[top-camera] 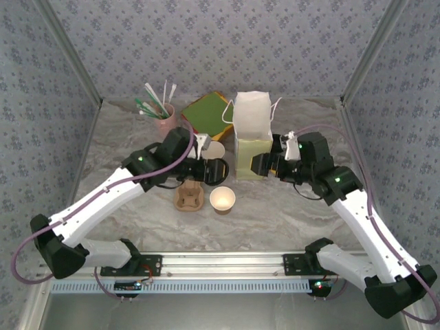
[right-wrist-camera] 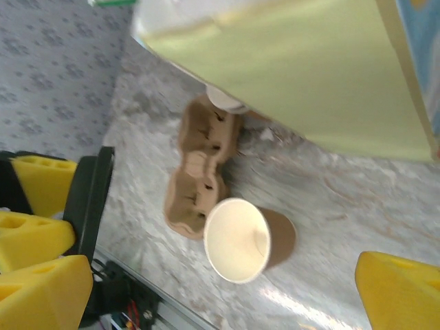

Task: Pack the takeout coffee

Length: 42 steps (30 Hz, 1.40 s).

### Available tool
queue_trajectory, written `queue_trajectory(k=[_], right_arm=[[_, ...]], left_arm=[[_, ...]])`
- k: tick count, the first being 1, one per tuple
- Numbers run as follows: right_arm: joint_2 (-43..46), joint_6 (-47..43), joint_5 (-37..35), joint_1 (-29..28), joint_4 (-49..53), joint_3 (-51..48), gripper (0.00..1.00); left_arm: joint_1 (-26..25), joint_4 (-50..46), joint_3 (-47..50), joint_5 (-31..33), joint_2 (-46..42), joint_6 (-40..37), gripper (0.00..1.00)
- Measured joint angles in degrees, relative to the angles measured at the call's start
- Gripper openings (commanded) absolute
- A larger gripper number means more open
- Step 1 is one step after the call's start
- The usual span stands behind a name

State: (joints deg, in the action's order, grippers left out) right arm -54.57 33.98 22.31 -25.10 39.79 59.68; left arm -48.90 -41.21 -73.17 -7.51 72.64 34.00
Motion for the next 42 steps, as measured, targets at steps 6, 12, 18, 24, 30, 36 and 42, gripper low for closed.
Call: queue_trajectory(k=[6,12,18,24,30,36,42], right_arm=[[1.18,-0.85,-3.32,-0.94,2.95,-2.67,1.0],[1.68,-1.07,-5.42,-0.94,4.9,-4.81,1.0],[1.73,-1.09,-6.1,-0.94,5.14,-5.92,1.0],[2.01,-1.07,-6.1,-1.09,5.25,-6.99,1.0],[2.62,-1.05,-6.1,-1.09,5.25,-7.93,1.0],[2.82,-1.01,-6.1,-1.46,5.22,-8.46,1.0],[3.45,-0.81,-6.32,-2.23,5.18,-8.55,1.0]], left_arm=[[-5.6,-1.7,3.34,7.67,2.62,-1.86,0.67],[-9.27,-1.86,4.31,12.13,6.21,-2.05,0.66],[-11.08,-0.66,5.46,14.62,8.83,-2.01,0.66],[-13.03,0.33,5.9,16.28,10.86,-1.86,0.65],[-13.73,0.96,6.36,17.46,11.13,-1.79,0.65],[-13.9,1.29,7.15,17.46,11.32,-1.84,0.65],[-13.9,3.06,7.23,17.86,11.91,-1.86,0.65]])
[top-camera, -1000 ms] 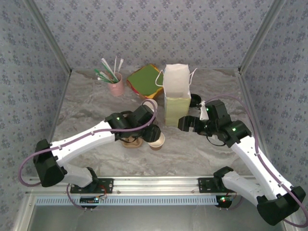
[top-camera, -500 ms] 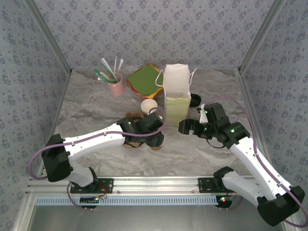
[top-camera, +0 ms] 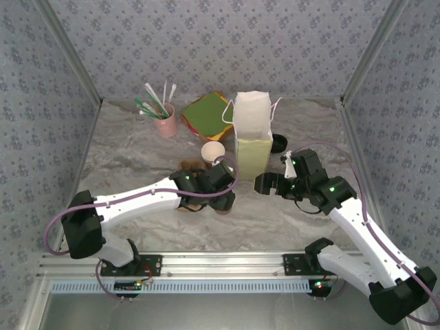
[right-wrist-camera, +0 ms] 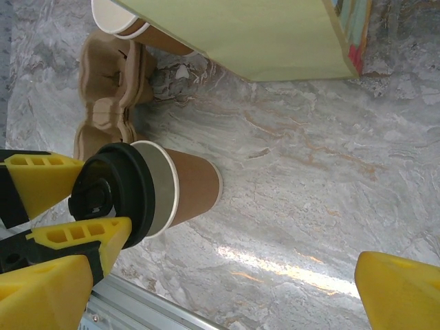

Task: Pack the takeout coffee

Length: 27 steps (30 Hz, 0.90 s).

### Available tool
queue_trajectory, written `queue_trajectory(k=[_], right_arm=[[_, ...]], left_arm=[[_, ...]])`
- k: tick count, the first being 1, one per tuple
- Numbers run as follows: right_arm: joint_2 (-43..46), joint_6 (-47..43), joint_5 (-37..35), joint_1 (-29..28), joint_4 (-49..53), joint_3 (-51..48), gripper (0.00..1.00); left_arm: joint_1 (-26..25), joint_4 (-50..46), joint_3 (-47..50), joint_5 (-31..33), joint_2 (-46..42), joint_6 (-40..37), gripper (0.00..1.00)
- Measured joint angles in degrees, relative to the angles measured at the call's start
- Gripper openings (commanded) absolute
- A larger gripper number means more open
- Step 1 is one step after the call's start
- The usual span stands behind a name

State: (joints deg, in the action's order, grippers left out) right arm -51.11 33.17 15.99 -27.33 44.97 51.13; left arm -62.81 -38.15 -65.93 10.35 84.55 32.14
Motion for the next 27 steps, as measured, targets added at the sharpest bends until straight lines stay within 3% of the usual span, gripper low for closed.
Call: queue_trajectory(k=[27], right_arm=[[0.35,0.48,-0.83,-1.33,-0.2,-0.74,1.0]], left_arm=[[0.0,2.36,0.13,0.22,3.28,-0.15,0.66]])
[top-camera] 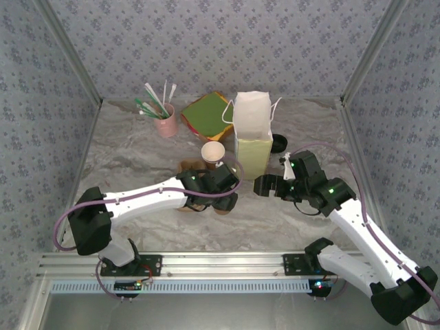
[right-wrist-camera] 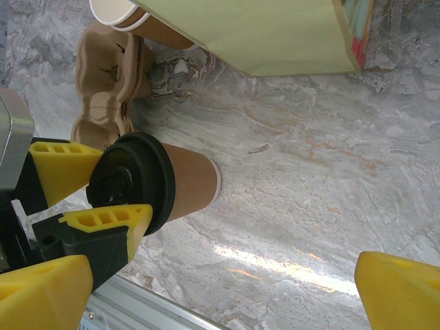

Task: Pack the takeout coffee

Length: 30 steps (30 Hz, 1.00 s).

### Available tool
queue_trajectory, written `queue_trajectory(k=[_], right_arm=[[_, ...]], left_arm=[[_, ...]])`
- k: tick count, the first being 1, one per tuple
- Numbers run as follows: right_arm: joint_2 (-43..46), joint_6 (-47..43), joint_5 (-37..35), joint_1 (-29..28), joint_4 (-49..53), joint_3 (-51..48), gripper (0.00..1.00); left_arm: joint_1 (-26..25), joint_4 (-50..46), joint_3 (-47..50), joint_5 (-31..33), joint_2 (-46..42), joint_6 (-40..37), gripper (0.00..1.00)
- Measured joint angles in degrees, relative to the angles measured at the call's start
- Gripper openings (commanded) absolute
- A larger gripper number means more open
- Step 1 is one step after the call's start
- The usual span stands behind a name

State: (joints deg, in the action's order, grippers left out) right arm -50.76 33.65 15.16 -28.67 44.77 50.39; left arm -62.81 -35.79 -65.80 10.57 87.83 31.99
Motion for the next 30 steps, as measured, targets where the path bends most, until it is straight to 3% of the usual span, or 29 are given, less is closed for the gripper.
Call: queue_trajectory(k=[30], right_arm=[[-0.55,0.0,0.02,0.0,-0.92,-0.5,1.0]], left_arm=[[0.0,-3.37,-1.53,1.11,0.02,-0.02,0.66]])
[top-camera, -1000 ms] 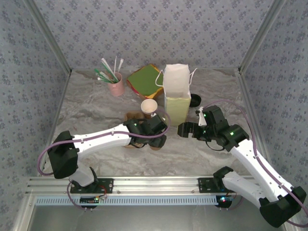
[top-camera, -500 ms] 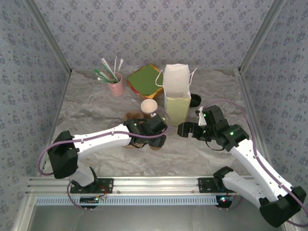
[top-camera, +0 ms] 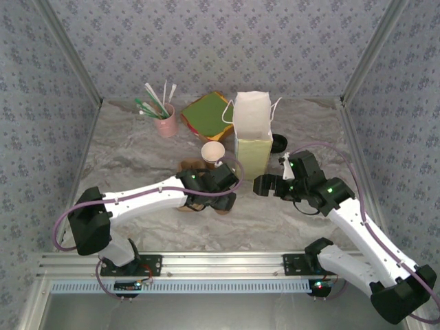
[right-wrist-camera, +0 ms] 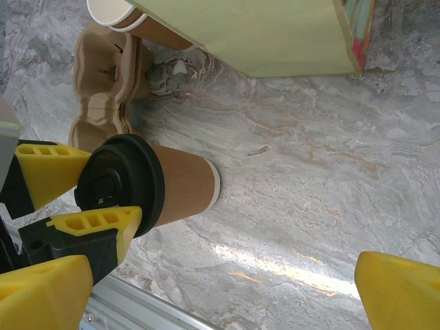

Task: Pack the takeout coffee

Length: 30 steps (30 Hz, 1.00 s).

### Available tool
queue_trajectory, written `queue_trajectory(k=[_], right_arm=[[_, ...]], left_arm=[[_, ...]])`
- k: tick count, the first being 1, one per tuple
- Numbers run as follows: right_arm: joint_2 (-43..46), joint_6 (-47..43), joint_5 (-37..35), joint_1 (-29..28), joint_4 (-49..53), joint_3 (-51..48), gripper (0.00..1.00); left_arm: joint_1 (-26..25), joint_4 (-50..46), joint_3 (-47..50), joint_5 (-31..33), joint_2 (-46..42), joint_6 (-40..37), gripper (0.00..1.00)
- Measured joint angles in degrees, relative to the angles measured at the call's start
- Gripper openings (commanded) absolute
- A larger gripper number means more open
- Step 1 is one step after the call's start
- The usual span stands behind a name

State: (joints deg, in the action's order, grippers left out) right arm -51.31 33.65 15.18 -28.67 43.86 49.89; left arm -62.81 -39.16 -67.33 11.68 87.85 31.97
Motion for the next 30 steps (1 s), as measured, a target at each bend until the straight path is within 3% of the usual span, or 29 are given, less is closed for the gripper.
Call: queue_trajectory(k=[30], right_arm=[[-0.87,0.0,0.0,0.0,-0.79,-0.24,1.0]], left_arm=[[-0.24,-1.22,-2.27,-0.22,0.76,-0.87,0.67]])
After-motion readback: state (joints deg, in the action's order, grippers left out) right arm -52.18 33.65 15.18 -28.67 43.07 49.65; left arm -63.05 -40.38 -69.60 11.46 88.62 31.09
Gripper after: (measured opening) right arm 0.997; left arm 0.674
